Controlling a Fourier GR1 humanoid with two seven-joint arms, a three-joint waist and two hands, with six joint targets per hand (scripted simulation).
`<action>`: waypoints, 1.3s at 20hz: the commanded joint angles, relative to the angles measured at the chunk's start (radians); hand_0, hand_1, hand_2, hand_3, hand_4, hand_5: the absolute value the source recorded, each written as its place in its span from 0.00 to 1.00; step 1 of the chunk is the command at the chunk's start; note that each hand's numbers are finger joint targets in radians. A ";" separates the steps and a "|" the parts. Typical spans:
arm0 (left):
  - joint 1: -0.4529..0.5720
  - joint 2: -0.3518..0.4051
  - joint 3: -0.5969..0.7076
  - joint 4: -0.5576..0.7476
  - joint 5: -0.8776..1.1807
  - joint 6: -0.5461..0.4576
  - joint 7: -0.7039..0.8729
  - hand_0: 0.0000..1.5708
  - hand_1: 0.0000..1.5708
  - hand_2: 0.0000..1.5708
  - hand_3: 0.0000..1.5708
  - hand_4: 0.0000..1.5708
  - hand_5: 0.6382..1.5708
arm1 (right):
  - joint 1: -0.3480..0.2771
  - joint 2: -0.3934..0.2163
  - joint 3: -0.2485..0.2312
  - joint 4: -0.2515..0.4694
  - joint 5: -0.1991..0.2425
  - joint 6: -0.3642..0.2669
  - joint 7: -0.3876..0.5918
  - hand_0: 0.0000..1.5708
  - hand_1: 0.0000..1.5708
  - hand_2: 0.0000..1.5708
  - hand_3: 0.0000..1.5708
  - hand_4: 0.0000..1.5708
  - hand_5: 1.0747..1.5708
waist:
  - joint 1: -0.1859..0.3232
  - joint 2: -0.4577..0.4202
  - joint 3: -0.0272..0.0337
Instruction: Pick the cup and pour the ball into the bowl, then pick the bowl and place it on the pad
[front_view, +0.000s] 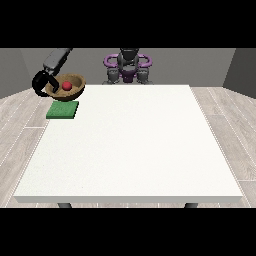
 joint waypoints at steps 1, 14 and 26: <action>0.052 0.005 0.031 0.036 -0.014 0.002 -0.083 0.00 0.00 0.00 0.00 0.77 0.97 | -0.034 -0.117 -0.036 0.013 -0.020 0.076 0.057 1.00 1.00 1.00 0.43 0.68 0.99 | -0.054 0.014 0.0009; 0.067 0.110 0.063 0.153 0.015 -0.041 -0.166 0.00 0.00 0.00 0.00 0.77 0.98 | -0.117 -0.034 -0.032 0.081 -0.005 0.070 0.028 1.00 1.00 1.00 0.29 0.68 0.99 | -0.078 0.065 0.0019; 0.084 0.133 0.056 0.154 0.028 -0.045 -0.216 0.00 0.00 0.00 0.00 0.76 0.99 | -0.178 0.012 -0.101 0.195 -0.051 0.001 0.025 1.00 1.00 1.00 0.56 0.45 1.00 | -0.072 0.081 0.0024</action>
